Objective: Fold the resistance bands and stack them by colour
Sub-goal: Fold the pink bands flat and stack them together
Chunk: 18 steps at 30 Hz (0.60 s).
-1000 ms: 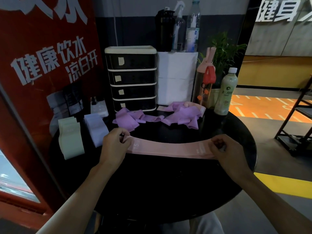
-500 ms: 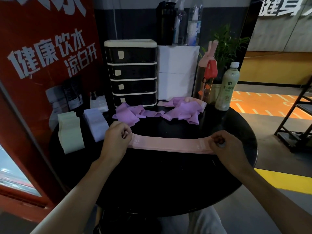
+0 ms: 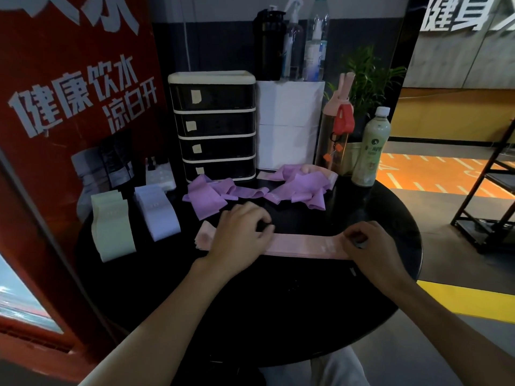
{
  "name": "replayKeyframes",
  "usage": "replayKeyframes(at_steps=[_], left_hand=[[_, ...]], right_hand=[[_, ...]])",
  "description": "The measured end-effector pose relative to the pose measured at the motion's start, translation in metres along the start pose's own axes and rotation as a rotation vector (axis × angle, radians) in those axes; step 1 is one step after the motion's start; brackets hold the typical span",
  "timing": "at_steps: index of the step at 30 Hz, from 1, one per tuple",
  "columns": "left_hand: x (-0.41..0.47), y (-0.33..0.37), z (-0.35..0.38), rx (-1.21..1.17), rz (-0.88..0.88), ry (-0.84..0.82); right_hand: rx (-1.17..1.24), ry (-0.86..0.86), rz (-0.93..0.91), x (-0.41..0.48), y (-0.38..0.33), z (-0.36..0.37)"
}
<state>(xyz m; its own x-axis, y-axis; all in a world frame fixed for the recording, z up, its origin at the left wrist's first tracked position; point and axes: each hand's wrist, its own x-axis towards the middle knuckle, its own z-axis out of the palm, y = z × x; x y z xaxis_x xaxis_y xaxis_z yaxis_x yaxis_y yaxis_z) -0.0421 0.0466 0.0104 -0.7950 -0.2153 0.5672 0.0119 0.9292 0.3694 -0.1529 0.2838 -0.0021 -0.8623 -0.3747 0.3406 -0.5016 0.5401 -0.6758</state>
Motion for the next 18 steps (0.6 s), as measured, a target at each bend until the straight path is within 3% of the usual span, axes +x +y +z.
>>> replayKeyframes(at_steps=[7,18], left_hand=[[0.012,0.014,0.04,0.035,-0.057,-0.178],[0.007,0.006,0.05,-0.004,-0.076,-0.187]], right_hand=[[0.05,0.041,0.031,0.042,-0.003,-0.015],[0.046,0.118,0.252,0.184,0.026,0.034]])
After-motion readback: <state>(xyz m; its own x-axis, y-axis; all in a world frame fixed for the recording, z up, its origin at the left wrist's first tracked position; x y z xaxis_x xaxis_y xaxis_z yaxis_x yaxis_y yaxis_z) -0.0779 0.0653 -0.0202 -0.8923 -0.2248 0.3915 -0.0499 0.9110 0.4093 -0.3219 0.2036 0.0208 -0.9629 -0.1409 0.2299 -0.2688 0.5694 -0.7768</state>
